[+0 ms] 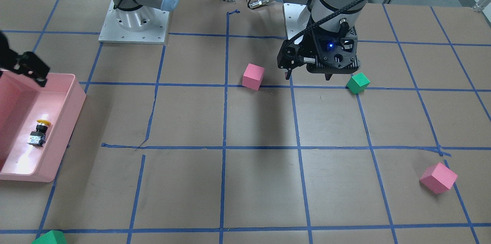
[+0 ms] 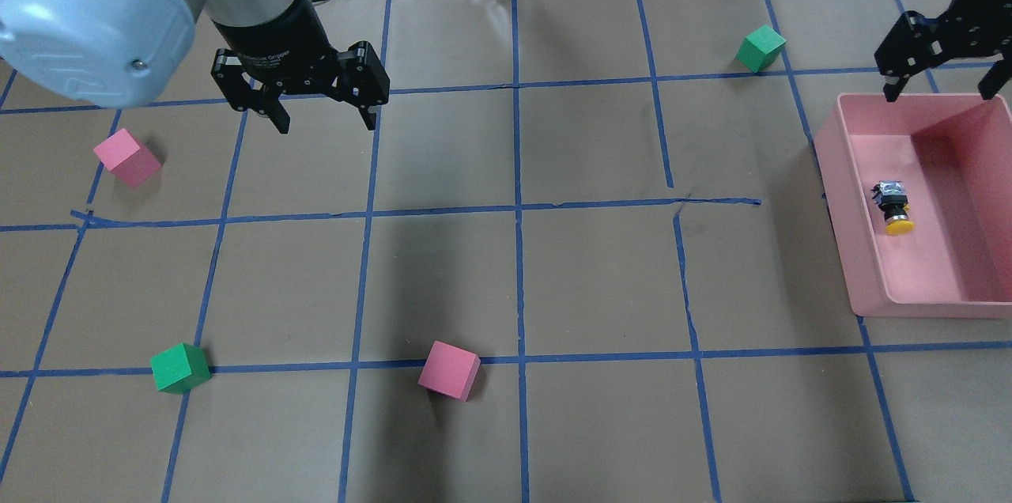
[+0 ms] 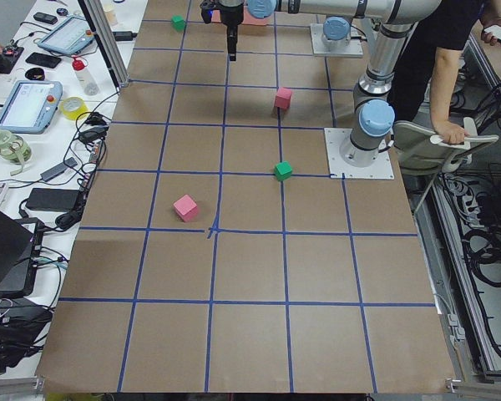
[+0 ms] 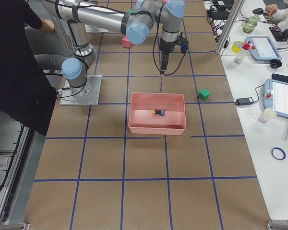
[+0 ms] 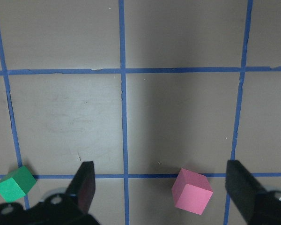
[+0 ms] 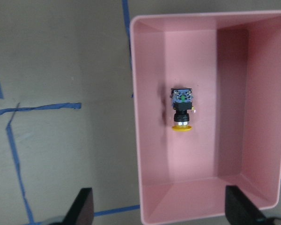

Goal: Align button upright
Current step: 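Move the right gripper over the pink bin above the yellow button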

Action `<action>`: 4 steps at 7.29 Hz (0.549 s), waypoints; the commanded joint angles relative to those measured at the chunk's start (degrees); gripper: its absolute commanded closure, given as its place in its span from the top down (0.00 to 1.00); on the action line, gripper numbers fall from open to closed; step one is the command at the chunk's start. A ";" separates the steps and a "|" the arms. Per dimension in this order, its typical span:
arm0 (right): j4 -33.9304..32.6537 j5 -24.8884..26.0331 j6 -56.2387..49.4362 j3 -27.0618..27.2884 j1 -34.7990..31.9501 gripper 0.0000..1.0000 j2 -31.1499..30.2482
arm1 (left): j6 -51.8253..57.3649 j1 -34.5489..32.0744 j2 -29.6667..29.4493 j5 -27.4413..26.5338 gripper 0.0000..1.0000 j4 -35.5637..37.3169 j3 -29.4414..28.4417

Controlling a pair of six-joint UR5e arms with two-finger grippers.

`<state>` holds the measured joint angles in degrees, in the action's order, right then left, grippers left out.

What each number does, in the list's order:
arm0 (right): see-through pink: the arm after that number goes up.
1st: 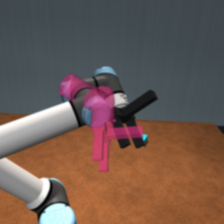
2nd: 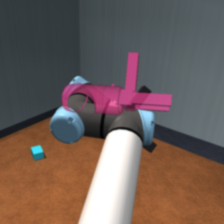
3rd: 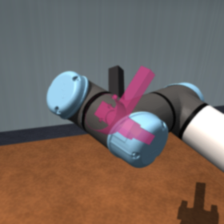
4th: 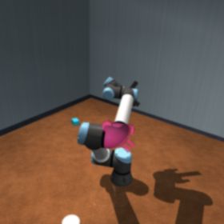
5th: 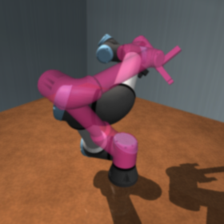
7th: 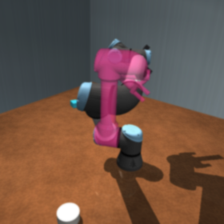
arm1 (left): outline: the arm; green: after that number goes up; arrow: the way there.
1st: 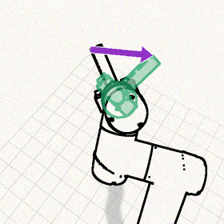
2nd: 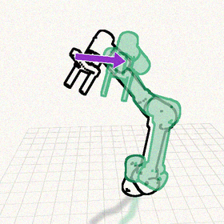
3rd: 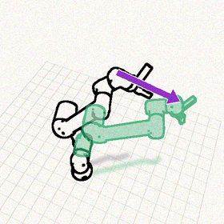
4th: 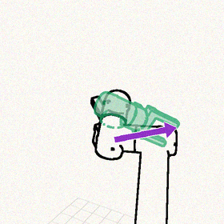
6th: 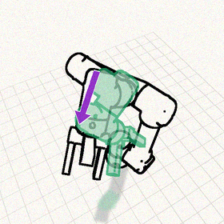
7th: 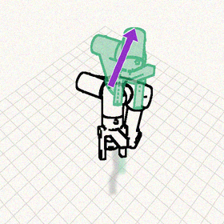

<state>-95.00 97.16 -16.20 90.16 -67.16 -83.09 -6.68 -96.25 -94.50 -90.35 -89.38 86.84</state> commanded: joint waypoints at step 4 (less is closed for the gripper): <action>-20.82 -0.13 -3.75 12.58 9.41 1.00 9.42 | 0.00 0.01 0.02 0.00 1.00 -0.09 0.00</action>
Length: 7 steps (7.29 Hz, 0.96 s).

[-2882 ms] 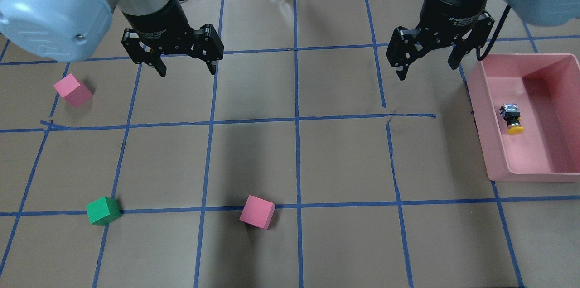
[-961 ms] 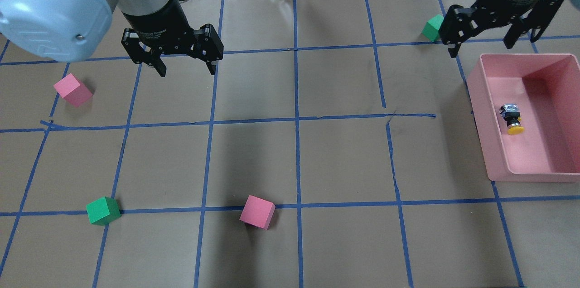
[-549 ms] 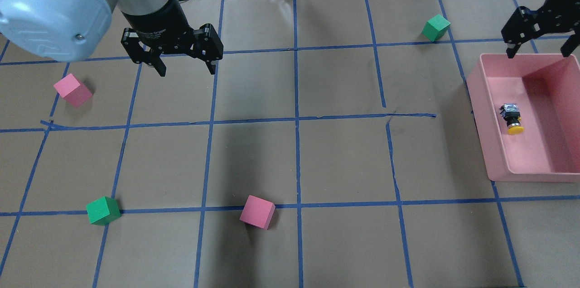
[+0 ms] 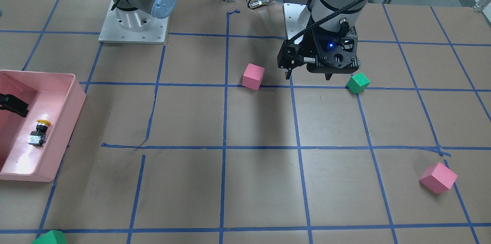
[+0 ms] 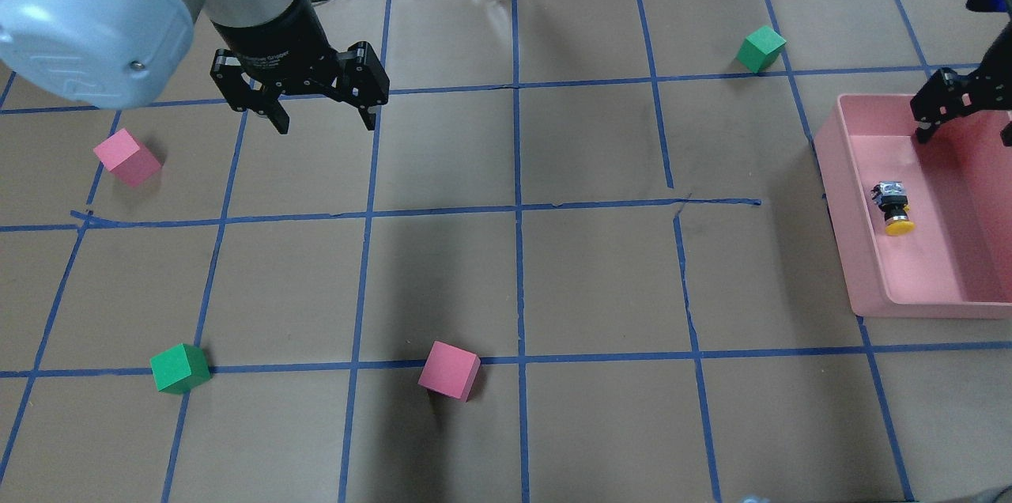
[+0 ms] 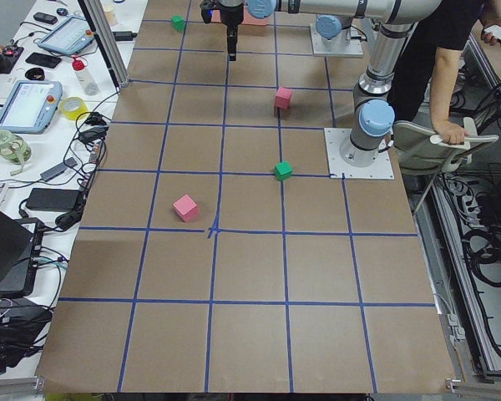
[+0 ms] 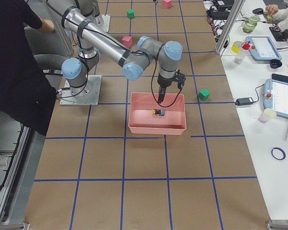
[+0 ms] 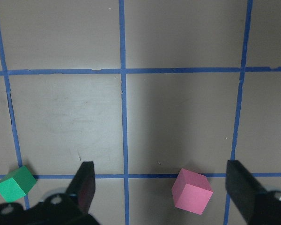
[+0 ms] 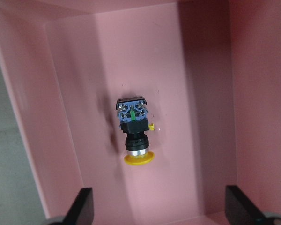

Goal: Align button upright
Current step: 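Move the right gripper over the pink bin above the yellow button, then lower the right gripper and grasp the yellow push-button switch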

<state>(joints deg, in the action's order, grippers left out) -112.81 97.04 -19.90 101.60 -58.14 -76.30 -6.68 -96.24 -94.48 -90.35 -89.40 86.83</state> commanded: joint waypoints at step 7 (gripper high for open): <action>-7.08 -0.01 0.56 1.23 0.57 1.00 11.61 | -0.09 0.00 0.00 0.00 1.00 0.02 0.00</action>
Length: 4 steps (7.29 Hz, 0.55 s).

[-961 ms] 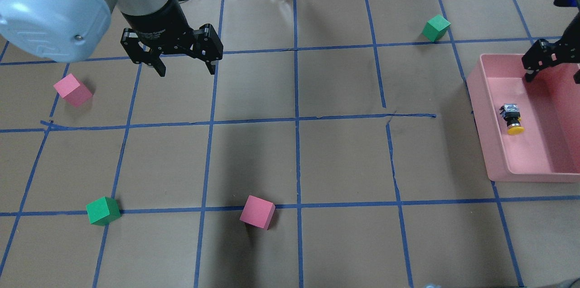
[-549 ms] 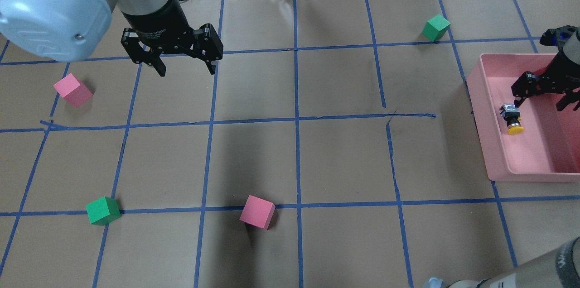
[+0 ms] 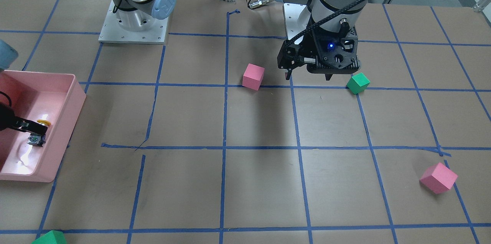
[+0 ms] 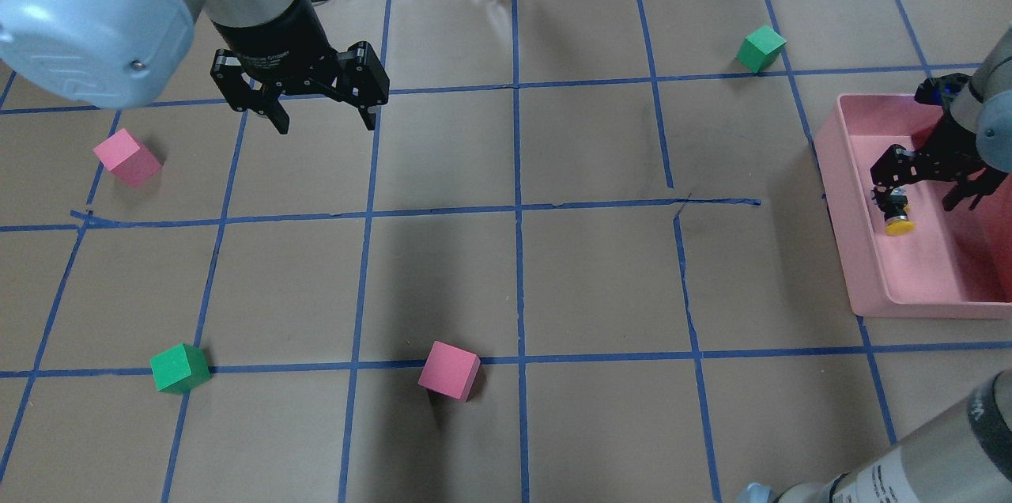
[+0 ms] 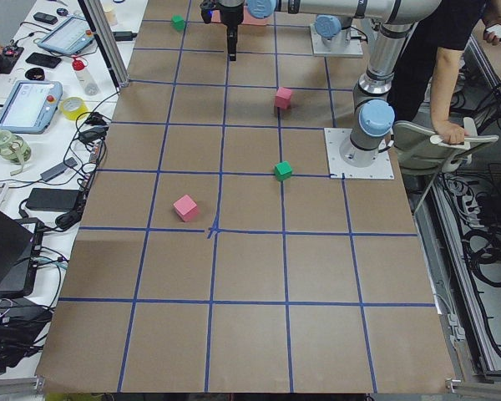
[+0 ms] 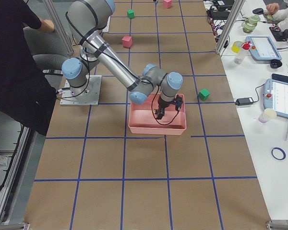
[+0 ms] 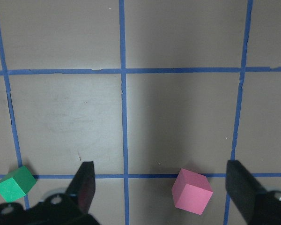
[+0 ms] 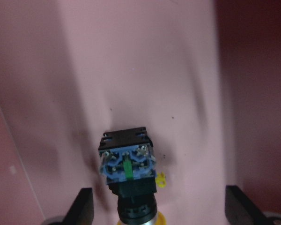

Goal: Align button upright
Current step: 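Lower the right gripper and grasp the yellow push-button switch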

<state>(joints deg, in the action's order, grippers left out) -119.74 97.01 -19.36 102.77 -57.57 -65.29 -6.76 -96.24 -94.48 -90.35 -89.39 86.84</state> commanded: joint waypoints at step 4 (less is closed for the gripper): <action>0.73 0.55 -0.06 0.06 0.00 0.00 1.39 | 0.00 0.00 0.00 0.00 1.00 0.00 0.00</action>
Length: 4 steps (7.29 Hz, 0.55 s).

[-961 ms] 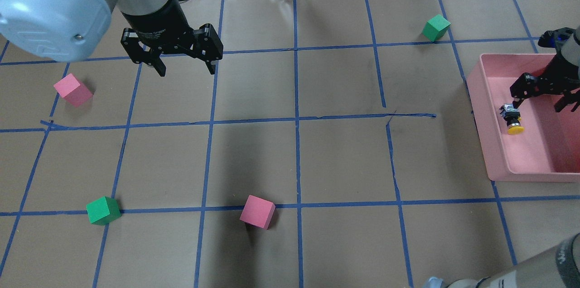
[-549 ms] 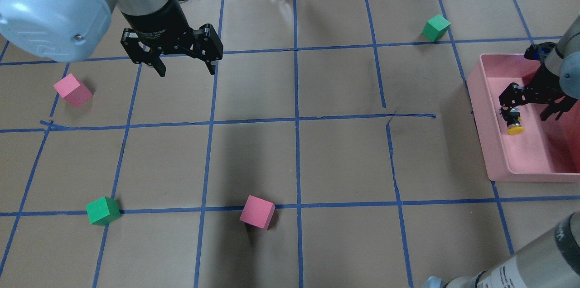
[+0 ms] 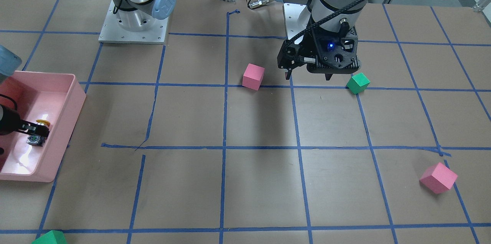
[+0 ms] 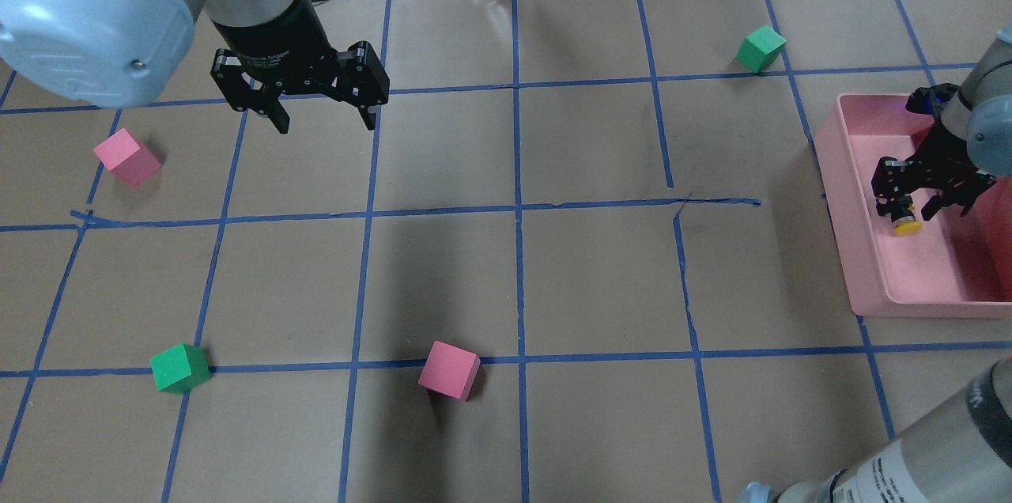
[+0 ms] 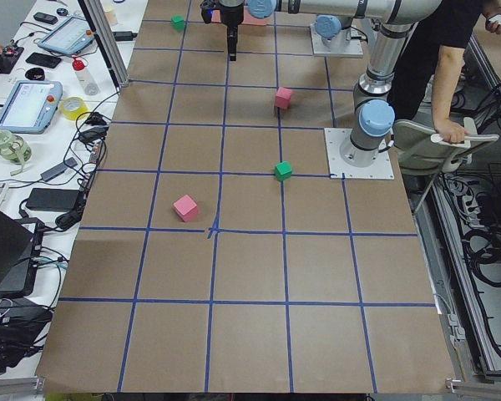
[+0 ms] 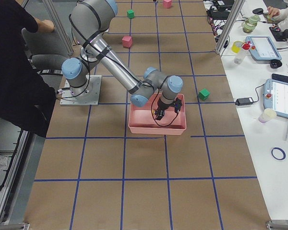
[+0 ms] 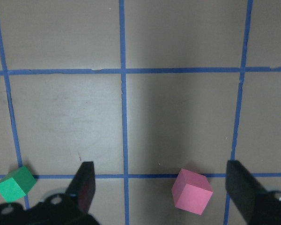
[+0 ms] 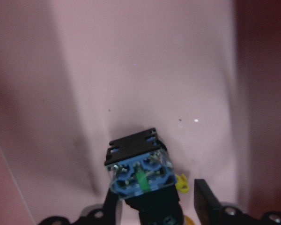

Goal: Align button upright
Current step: 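Lower the right gripper and grasp the yellow push-button switch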

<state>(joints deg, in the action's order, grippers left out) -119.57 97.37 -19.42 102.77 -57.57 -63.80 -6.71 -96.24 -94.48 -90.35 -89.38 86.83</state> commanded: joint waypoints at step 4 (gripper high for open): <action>0.92 -0.25 -0.09 -1.08 0.00 0.00 -1.93 | -0.06 0.00 0.00 0.00 1.00 0.00 0.00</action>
<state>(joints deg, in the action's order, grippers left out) -118.86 97.25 -19.54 102.12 -57.57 -64.66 -6.77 -96.24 -94.48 -90.35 -89.39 86.84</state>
